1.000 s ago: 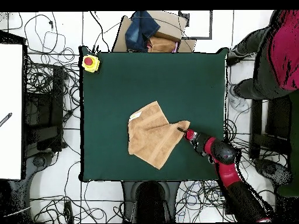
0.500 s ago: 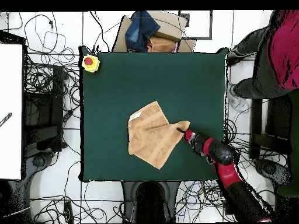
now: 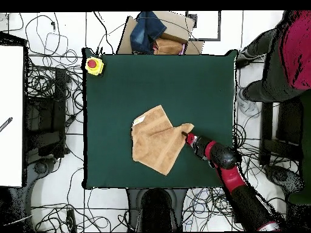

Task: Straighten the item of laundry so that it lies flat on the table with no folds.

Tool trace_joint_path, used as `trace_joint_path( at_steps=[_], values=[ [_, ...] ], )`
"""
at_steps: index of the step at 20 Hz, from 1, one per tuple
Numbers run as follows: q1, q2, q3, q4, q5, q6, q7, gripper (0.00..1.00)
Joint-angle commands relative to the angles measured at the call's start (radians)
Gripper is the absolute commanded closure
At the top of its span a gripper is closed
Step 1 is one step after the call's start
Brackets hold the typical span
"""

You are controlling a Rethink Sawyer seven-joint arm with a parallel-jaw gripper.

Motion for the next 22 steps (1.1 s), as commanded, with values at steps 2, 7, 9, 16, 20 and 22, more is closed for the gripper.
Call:
trace_joint_path(
  at_steps=[2,7,9,16,20,22],
  values=[
    [0.112,0.142,-0.031,-0.056,-0.060,-0.060,0.059,1.00],
    [0.074,0.170,-0.012,-0.055,-0.072,-0.073,0.027,1.00],
    [0.073,0.153,-0.031,-0.036,-0.077,-0.024,0.006,1.00],
    [0.134,-0.020,-0.166,0.061,-0.093,0.142,0.028,1.00],
    [0.154,-0.029,-0.207,0.046,-0.087,0.224,0.001,1.00],
    [0.157,-0.027,-0.215,0.045,-0.080,0.253,-0.005,1.00]
  ],
)
